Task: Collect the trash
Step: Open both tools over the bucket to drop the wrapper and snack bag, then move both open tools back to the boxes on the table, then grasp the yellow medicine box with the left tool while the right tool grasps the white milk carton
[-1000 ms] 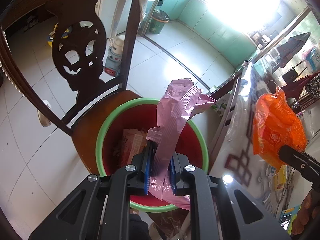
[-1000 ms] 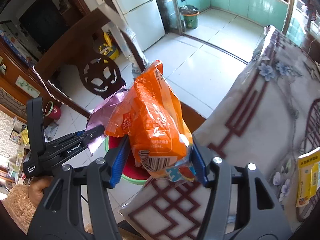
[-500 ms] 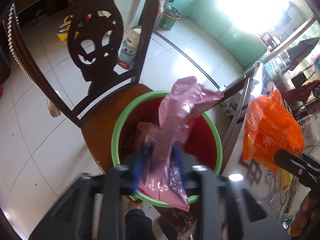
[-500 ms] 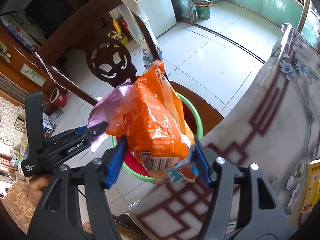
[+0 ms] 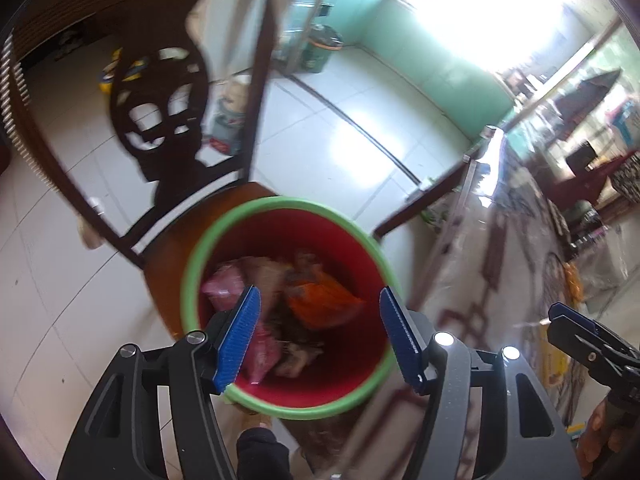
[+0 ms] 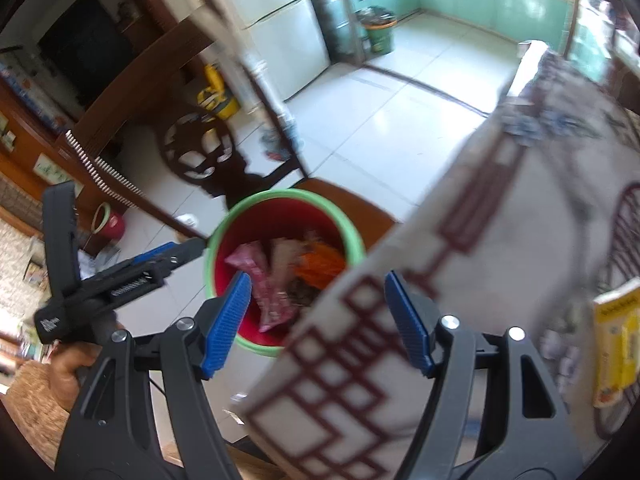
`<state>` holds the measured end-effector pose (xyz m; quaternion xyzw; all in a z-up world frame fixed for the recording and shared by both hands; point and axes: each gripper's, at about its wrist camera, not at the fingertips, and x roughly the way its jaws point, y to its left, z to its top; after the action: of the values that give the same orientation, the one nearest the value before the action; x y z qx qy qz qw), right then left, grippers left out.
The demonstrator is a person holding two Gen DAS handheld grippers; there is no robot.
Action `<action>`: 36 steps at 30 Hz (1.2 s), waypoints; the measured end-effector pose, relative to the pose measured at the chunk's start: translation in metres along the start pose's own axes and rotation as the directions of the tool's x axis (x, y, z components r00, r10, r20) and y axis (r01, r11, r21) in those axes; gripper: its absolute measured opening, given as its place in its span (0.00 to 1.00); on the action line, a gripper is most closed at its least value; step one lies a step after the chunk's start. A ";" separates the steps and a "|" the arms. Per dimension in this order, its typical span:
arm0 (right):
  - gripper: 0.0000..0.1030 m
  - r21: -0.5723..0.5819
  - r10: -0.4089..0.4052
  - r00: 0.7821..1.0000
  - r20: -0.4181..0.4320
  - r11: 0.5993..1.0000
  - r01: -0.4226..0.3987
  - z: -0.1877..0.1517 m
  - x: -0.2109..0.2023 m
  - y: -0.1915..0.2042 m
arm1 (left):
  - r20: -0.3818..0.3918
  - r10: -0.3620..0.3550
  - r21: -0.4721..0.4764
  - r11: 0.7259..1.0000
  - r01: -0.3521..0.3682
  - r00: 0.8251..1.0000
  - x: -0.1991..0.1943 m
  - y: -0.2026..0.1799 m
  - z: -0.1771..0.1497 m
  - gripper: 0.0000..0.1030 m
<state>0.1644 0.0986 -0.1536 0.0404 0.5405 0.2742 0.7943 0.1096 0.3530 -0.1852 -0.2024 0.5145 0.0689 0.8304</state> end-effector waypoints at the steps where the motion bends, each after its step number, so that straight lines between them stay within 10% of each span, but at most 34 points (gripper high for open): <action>1: 0.66 0.020 -0.027 1.000 0.012 0.999 0.027 -0.003 -0.008 -0.015 | -0.003 -0.011 0.014 1.000 0.011 1.000 0.001 -0.008 0.000 0.58; 8: 0.66 0.212 -0.255 0.966 0.050 0.947 0.240 -0.035 -0.075 -0.143 | -0.058 -0.119 0.150 0.980 0.127 0.991 0.011 -0.093 -0.012 0.58; 14: 0.66 0.320 -0.509 0.861 -0.024 0.811 0.489 -0.066 -0.121 -0.274 | -0.136 -0.168 0.242 0.950 0.197 0.976 0.024 -0.169 -0.045 0.59; 17: 0.66 0.294 -0.526 0.847 -0.075 0.800 0.523 -0.077 -0.116 -0.308 | -0.170 -0.182 0.262 0.939 0.223 0.968 0.030 -0.208 -0.064 0.59; 21: 0.66 0.220 -0.515 0.850 -0.115 0.821 0.527 -0.089 -0.098 -0.334 | -0.204 -0.203 0.276 0.927 0.255 0.958 0.038 -0.254 -0.085 0.59; 32: 0.75 0.092 -0.298 0.944 -0.144 0.945 0.312 -0.108 -0.059 -0.337 | -0.265 -0.233 0.260 0.917 0.302 0.936 0.060 -0.357 -0.134 0.69; 36: 0.52 0.176 -0.268 0.955 -0.128 0.941 0.288 -0.115 -0.059 -0.348 | -0.277 -0.208 0.251 0.927 0.280 0.938 0.069 -0.371 -0.142 0.69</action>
<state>0.1842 -0.2512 -0.2771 0.0262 0.6048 0.1071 0.7887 0.1437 -0.0481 -0.2024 -0.1498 0.5883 -0.1364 0.7828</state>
